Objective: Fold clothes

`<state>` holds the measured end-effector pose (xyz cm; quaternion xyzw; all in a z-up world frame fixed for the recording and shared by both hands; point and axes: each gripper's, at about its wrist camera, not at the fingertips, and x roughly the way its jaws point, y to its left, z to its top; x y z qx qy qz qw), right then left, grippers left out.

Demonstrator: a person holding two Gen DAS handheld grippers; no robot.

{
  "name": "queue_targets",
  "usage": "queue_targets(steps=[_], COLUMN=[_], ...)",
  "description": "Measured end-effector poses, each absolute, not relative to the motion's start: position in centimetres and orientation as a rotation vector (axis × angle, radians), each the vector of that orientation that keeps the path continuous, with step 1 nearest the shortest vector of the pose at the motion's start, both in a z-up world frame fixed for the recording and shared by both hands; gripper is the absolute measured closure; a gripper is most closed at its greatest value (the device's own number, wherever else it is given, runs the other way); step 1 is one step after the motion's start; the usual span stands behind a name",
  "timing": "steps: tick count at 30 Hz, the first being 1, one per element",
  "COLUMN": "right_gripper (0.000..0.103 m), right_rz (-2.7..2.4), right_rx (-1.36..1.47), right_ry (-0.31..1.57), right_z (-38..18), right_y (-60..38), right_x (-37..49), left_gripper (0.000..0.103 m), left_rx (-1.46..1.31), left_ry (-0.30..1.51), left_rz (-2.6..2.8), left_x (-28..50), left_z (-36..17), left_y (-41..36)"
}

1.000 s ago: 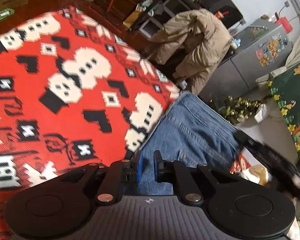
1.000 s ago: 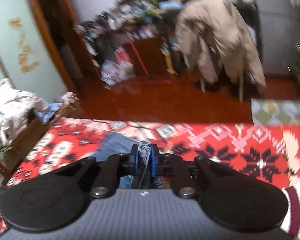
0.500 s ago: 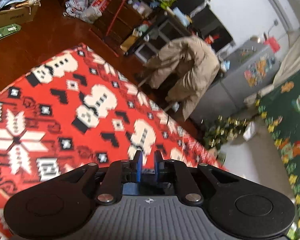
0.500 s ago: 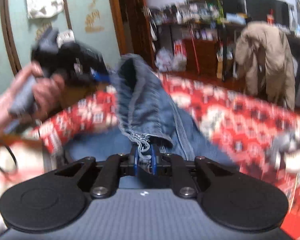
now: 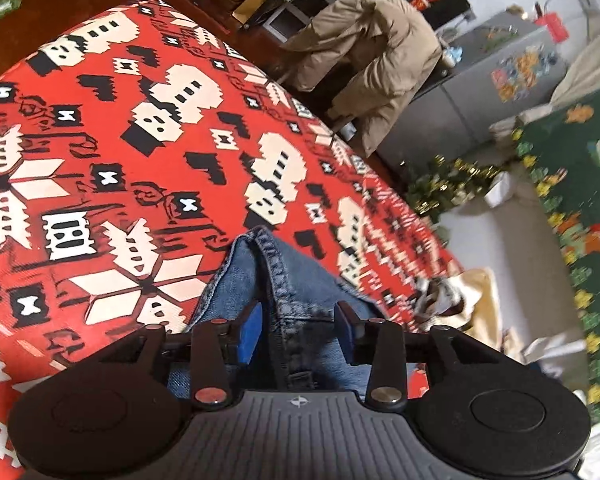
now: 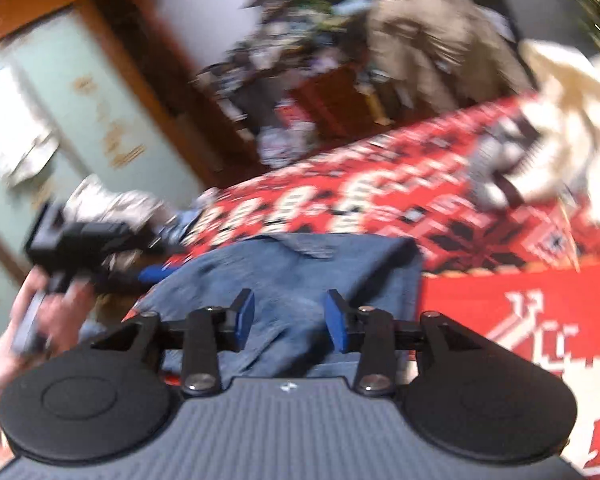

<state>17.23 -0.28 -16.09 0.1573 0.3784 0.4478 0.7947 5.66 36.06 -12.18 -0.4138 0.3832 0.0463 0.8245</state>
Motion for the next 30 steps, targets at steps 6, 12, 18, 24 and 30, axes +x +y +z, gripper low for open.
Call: queue_targets(steps=[6, 12, 18, 24, 30], right_gripper=[0.059, 0.059, 0.046, 0.089, 0.088], right_rz=[0.851, 0.843, 0.837, 0.831, 0.804], right_rx=[0.545, 0.638, 0.702, 0.656, 0.584], right_ry=[0.962, 1.065, 1.078, 0.946, 0.900], right_z=[-20.0, -22.6, -23.2, -21.0, -20.7], right_y=[0.7, 2.7, 4.8, 5.0, 5.6], right_x=[20.7, 21.3, 22.1, 22.1, 22.8], left_gripper=[0.055, 0.062, 0.066, 0.068, 0.065], left_rx=[-0.895, -0.878, -0.847, -0.911, -0.767], left_ry=[0.854, 0.877, 0.869, 0.753, 0.881], left_rz=[0.070, 0.091, 0.099, 0.036, 0.075], left_x=[7.7, 8.6, 8.4, 7.7, 8.9], left_z=[-13.9, -14.5, -14.3, -13.5, -14.7], left_y=[35.5, 34.9, 34.5, 34.9, 33.1])
